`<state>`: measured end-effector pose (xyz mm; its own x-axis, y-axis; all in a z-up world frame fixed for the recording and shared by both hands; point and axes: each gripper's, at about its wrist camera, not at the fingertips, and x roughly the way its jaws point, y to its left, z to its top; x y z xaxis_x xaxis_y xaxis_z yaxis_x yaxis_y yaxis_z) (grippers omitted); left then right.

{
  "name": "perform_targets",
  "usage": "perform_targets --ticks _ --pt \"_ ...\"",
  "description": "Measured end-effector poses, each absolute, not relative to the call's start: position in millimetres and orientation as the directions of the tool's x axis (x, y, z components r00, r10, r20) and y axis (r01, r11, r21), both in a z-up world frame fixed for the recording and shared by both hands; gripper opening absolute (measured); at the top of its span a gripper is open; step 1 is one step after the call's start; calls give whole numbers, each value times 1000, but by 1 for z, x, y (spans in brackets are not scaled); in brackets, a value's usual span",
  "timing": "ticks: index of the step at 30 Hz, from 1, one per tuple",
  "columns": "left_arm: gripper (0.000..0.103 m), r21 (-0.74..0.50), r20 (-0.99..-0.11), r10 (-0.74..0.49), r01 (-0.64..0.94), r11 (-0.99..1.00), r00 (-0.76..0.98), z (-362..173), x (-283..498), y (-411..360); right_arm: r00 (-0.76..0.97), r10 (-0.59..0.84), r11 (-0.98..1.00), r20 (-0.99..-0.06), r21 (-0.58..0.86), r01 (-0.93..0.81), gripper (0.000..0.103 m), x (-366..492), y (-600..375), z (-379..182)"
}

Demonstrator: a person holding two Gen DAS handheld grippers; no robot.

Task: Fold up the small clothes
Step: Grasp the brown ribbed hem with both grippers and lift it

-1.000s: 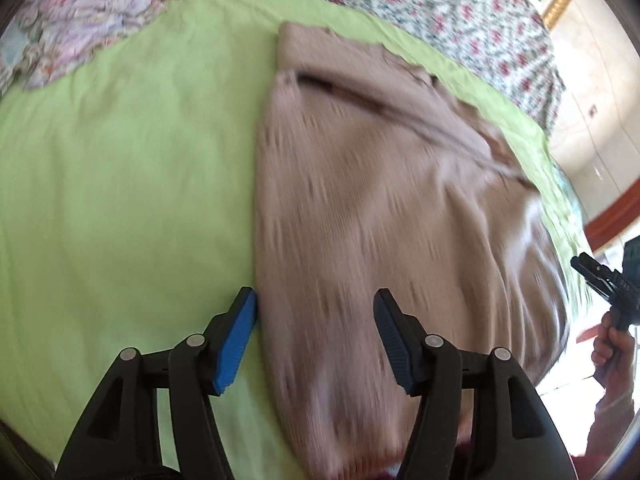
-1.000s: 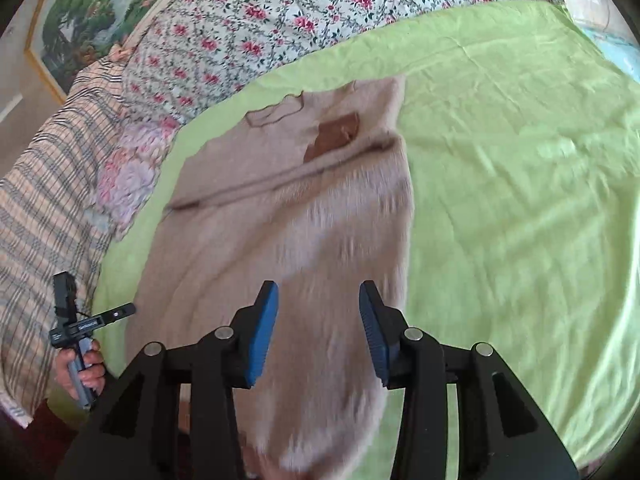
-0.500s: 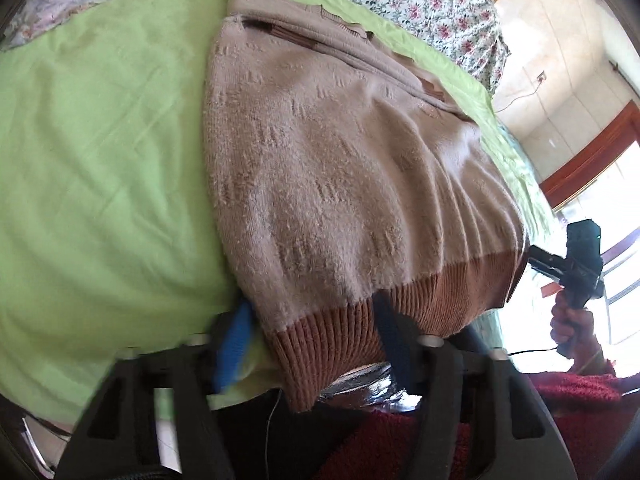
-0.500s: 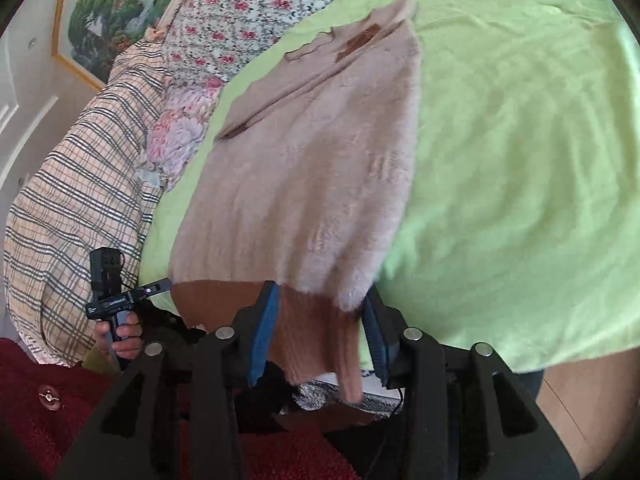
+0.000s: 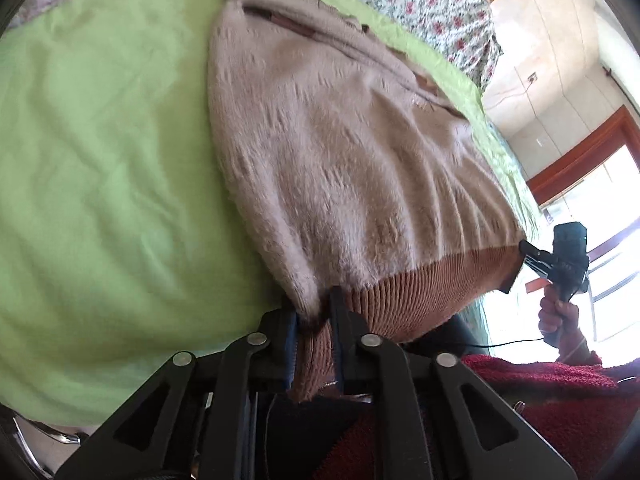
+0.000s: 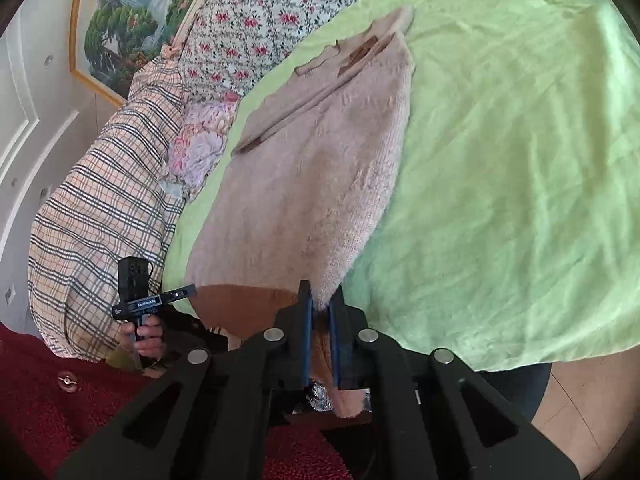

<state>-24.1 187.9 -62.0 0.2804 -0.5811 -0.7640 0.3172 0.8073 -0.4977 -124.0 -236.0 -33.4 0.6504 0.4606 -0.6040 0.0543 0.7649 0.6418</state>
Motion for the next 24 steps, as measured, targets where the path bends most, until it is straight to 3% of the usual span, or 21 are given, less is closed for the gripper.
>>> perform_targets --ticks 3,6,8,9,16,24 --pt "29 -515 -750 -605 336 788 269 -62 -23 184 623 486 760 -613 649 46 17 -124 -235 -41" --pt "26 -502 -748 -605 364 785 274 -61 -23 179 604 503 765 -619 644 23 19 -121 -226 -48" --pt "8 -466 -755 -586 389 795 295 -59 -26 174 608 505 763 -613 646 17 17 -120 -223 -49" --pt "7 -458 -754 -582 393 797 303 -58 -28 173 614 506 761 -606 648 12 11 -122 -223 -48" --pt "5 -525 -659 -633 353 774 407 -39 -47 203 659 532 714 -531 700 -13 8 -153 -235 -32" --pt "5 -556 -559 -668 375 742 492 8 -38 204 740 567 662 -362 735 -149 7 -132 -235 26"
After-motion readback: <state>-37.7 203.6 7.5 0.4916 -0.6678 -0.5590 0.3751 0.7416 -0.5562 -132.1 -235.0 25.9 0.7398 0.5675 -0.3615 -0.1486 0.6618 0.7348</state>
